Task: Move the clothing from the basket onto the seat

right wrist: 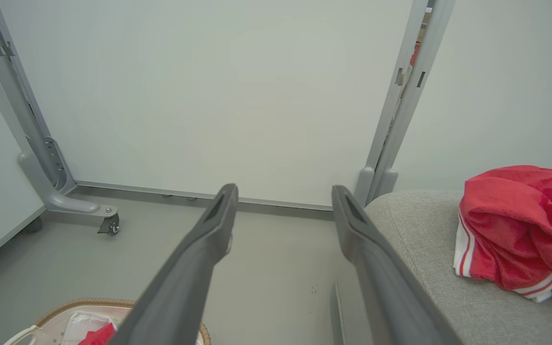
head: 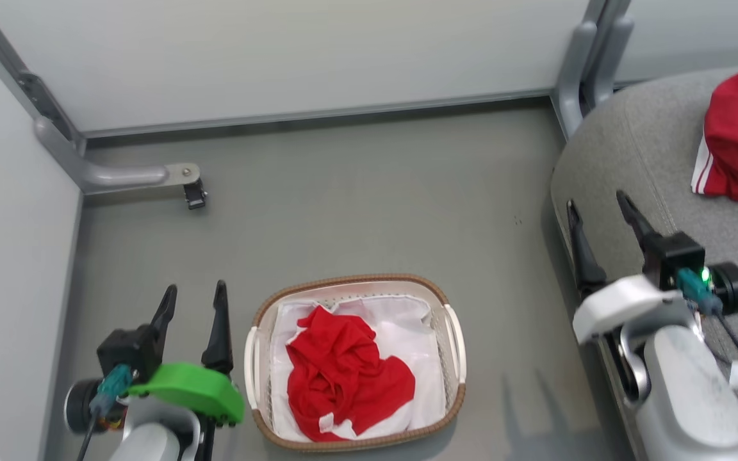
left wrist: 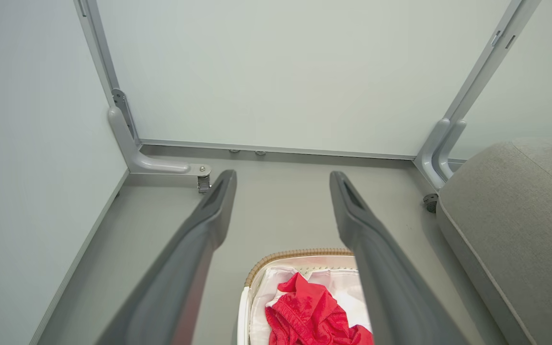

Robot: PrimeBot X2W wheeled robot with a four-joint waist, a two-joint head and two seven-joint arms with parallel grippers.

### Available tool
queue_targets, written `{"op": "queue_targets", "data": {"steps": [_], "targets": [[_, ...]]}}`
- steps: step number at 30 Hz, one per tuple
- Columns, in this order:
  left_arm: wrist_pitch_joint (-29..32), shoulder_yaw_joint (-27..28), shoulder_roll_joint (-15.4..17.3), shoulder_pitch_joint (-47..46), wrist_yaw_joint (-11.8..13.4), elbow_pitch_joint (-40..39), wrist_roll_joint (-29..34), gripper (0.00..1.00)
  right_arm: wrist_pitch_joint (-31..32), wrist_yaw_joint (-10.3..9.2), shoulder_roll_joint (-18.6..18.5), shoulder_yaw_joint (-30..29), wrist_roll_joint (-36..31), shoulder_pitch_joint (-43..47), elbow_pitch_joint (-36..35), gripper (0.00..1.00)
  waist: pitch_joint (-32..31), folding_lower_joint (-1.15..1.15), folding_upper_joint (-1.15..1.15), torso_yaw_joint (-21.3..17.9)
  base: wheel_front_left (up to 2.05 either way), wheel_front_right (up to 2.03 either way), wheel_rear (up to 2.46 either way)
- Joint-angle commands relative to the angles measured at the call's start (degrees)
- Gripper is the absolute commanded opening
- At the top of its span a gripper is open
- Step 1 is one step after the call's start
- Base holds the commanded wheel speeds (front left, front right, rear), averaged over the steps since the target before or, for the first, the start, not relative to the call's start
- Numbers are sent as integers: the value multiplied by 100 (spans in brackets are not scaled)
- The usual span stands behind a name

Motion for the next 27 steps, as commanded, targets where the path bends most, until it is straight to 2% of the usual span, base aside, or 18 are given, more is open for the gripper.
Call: {"op": "queue_targets", "data": {"steps": [1, 4, 10, 17, 27], "targets": [[-3, 138, -34, 237, 34, -75, 78, 100, -11, -8, 34, -54, -11, 329, -192, 100, -361, 1, 0, 290, 0, 0, 0], [-4, 391, -119, 594, -11, -275, 235, 100, -11, -8, 94, -116, -14, 854, -647, 100, -424, 1, 0, 322, 0, 0, 0], [-2, 834, -219, 1096, -64, -580, 510, 100, -11, -8, 106, 121, 443, 1686, -1209, 100, -535, 1, 0, 261, 0, 0, 0], [-2, 1037, -330, 1519, -122, -790, 795, 100, -11, -8, 109, 319, 615, 2108, -1370, 100, -572, 1, 0, 166, 0, 0, 0], [-2, 1176, -465, 1669, -258, -605, 940, 100, -11, -8, 108, 318, 657, 2229, -1267, 100, -616, 1, 0, 175, 0, 0, 0]]}}
